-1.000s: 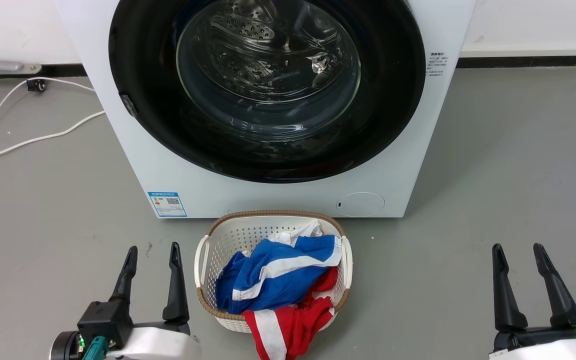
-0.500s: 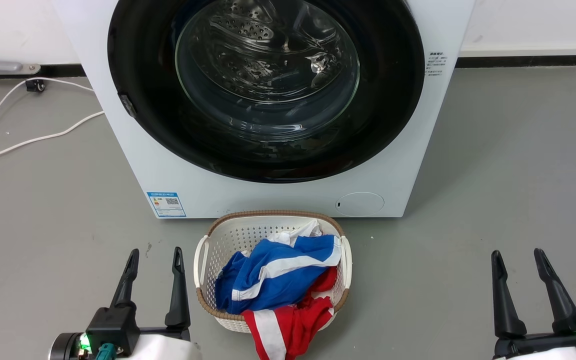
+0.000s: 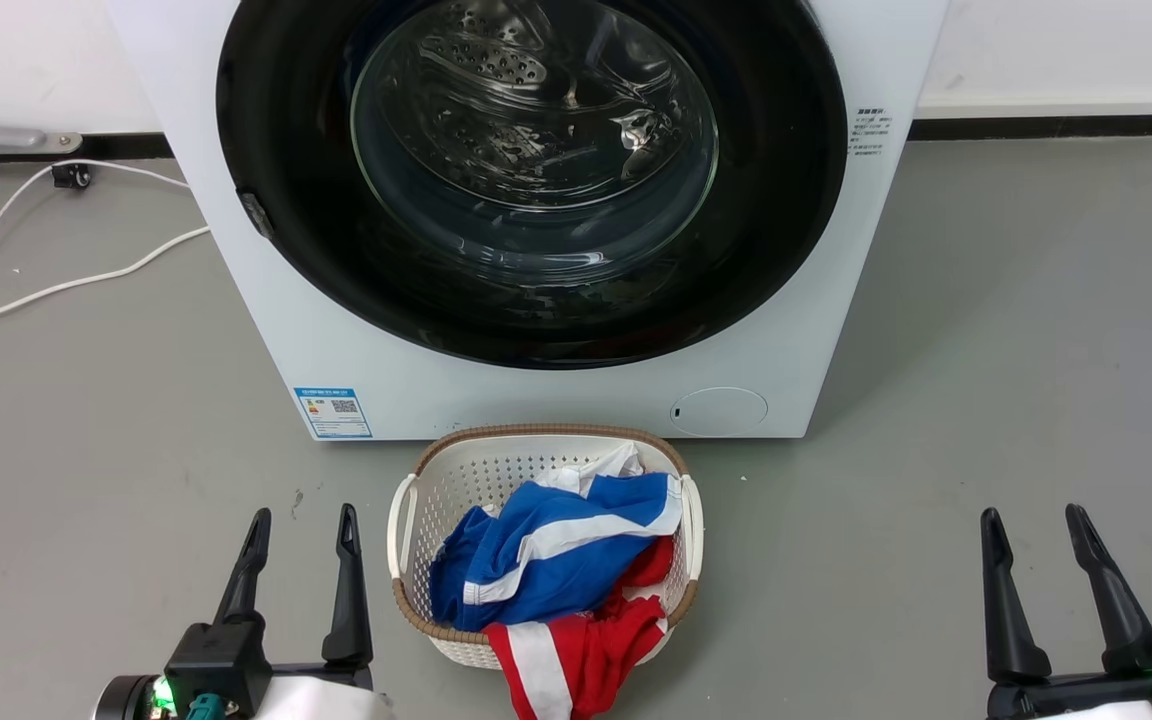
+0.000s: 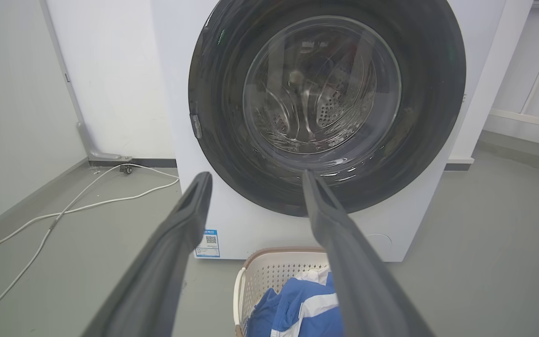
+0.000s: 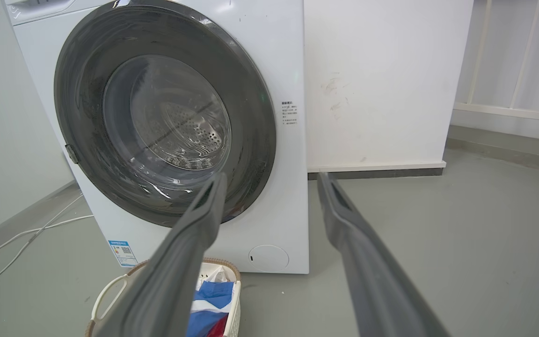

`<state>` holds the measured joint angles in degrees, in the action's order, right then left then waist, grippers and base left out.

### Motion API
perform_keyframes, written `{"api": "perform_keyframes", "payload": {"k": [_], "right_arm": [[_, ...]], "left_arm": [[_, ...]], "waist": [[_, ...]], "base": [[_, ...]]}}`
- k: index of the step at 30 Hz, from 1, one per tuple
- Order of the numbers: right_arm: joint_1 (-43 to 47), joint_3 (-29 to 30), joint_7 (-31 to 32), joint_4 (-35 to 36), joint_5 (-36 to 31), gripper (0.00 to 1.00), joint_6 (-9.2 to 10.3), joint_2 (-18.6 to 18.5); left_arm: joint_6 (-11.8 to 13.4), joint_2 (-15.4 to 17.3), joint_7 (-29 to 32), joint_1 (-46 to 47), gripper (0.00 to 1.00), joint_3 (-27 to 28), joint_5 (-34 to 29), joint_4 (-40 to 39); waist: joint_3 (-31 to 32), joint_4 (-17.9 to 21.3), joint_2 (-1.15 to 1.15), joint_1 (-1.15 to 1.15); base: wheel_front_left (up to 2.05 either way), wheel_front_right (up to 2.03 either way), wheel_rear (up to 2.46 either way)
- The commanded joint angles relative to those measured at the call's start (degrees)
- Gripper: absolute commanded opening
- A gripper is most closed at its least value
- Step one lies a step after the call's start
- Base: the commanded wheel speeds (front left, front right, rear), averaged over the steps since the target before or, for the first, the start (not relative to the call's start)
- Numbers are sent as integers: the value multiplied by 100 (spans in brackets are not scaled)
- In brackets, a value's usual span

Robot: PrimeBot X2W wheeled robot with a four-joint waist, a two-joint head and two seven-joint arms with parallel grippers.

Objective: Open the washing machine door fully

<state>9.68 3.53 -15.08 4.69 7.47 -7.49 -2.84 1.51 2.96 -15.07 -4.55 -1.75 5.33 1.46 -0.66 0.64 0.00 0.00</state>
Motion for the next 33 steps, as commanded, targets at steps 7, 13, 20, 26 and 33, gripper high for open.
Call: {"api": "perform_keyframes", "payload": {"k": [7,13,20,26,33], "right_arm": [[68,-24,-14,-58,36,100,0,-7],[27,-49,-14,-69,171,100,0,-7],[-132,-58,-14,-12,1628,0,0,-6],[-186,-34,-13,21,3730,0,0,-6],[-116,-193,-13,1,5603,0,0,-10]], "left_arm": [[29,-8,-16,-50,100,-26,71,69],[51,-8,-16,-58,100,-30,90,102],[62,-9,-16,-69,100,-21,126,95],[69,-8,-16,-79,100,-26,156,100],[85,-8,-16,-82,100,-22,187,107]], "waist": [[3,-5,0,0],[11,-4,0,0],[23,7,0,0],[26,5,0,0],[30,-3,0,0]], "base": [[0,0,0],[0,0,0],[0,0,0],[0,0,0],[0,0,0]]}}
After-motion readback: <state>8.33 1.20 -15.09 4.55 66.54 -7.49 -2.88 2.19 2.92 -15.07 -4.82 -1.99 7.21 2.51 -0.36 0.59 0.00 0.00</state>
